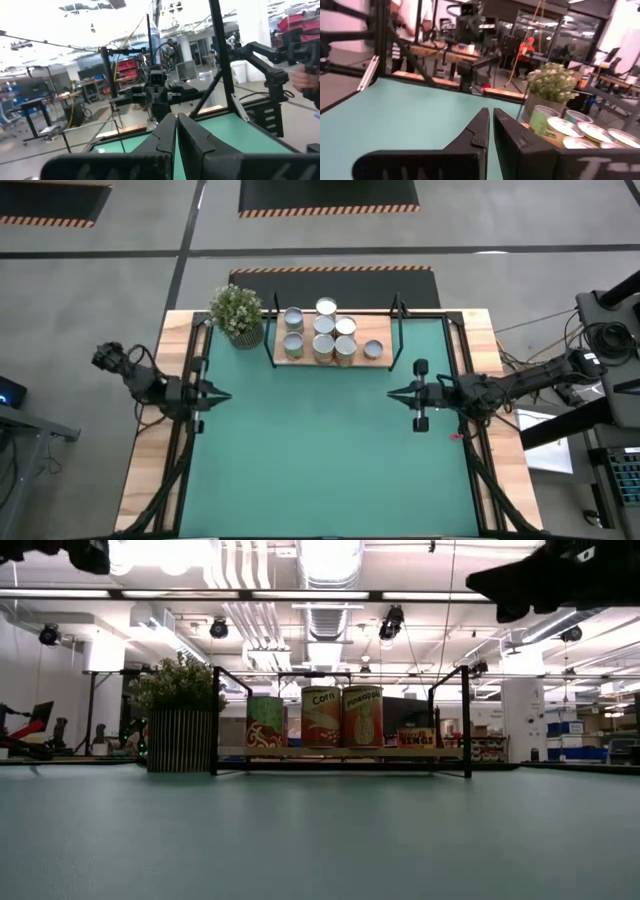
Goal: Pick and place cans onto a shelf
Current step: Return to Home Position
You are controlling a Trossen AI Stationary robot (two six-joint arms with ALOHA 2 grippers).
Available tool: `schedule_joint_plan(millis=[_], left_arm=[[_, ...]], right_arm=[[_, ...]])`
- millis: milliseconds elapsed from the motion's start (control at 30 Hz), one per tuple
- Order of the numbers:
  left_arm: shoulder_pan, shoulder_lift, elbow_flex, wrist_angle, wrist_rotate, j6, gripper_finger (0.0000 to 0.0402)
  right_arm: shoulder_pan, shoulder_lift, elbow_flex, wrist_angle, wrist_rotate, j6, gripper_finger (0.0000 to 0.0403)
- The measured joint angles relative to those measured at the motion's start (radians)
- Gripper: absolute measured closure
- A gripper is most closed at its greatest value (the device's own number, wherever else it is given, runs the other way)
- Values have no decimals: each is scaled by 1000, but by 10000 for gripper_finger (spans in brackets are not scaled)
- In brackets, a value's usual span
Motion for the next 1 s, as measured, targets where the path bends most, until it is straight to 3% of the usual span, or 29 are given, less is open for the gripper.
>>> schedule_joint_plan(millis=[200,400,667,1000], left_arm=[[4,-130,-62,0,-1,25,402],[6,-127,-70,-3,-60,26,402],[6,-129,-93,-39,-51,0,402],[6,-128,-223,57,-51,-53,402]], right_arm=[[-32,-112,-63,0,1,0,390],[-58,-196,-112,-6,2,-8,390],[-82,-302,-177,-51,26,-21,390],[-82,-378,-178,-55,25,-117,390]])
